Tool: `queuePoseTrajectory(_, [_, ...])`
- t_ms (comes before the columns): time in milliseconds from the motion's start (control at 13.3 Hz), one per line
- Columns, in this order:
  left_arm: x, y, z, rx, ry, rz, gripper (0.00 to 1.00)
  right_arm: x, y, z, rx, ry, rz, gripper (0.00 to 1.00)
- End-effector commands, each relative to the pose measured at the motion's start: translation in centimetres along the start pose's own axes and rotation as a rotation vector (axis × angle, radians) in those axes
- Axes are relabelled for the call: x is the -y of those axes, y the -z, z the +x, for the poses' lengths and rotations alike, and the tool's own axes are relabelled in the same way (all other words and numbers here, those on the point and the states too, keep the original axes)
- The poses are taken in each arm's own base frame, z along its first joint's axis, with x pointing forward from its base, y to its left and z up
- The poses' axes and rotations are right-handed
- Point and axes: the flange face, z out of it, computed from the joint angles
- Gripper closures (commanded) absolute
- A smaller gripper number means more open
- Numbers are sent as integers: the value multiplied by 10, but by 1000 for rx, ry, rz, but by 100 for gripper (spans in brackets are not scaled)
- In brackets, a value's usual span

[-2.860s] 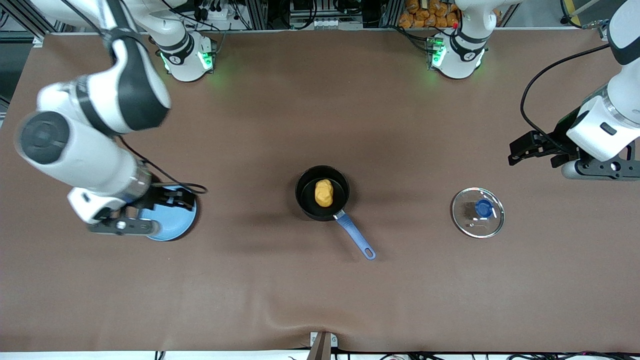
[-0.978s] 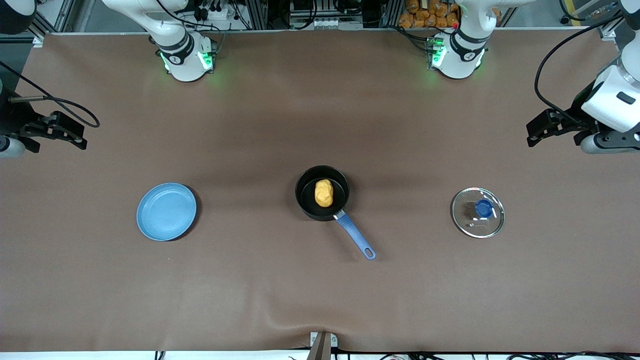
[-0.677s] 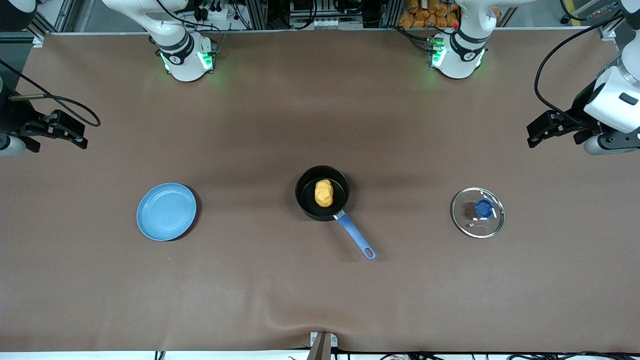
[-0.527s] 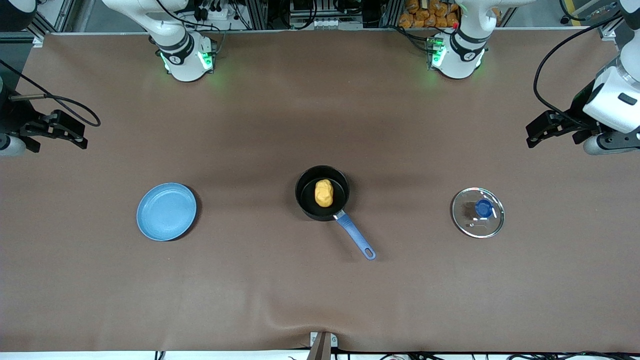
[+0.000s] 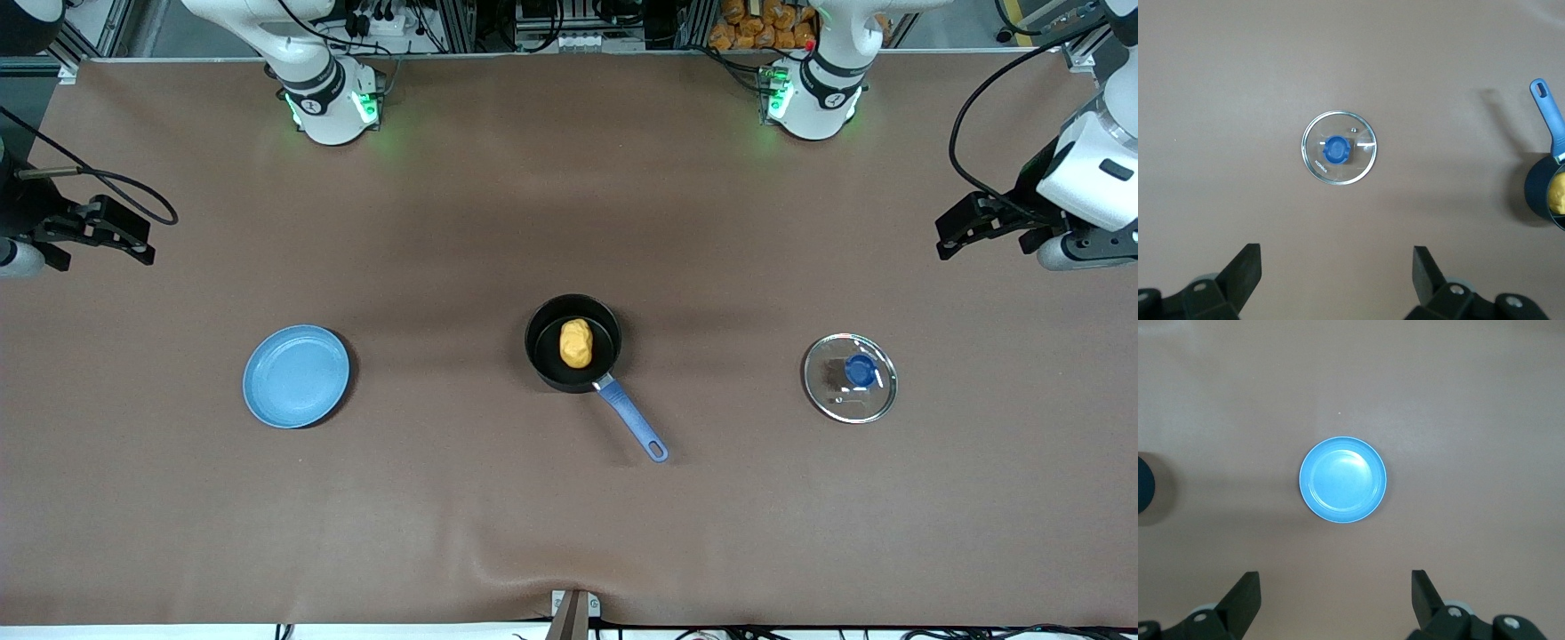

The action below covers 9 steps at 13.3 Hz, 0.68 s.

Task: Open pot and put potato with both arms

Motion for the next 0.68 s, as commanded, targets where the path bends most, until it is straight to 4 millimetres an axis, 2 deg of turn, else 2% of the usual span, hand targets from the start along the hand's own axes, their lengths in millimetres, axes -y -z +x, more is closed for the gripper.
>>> queuePoseTrajectory(0, [1,12,-13,-10,-26,13,0,-6,7,-7,-4,3,-15,0])
queuePoseTrajectory(602, [3,16,-17,2,-50,11,0,-6,7,-7,-4,5,-18,0])
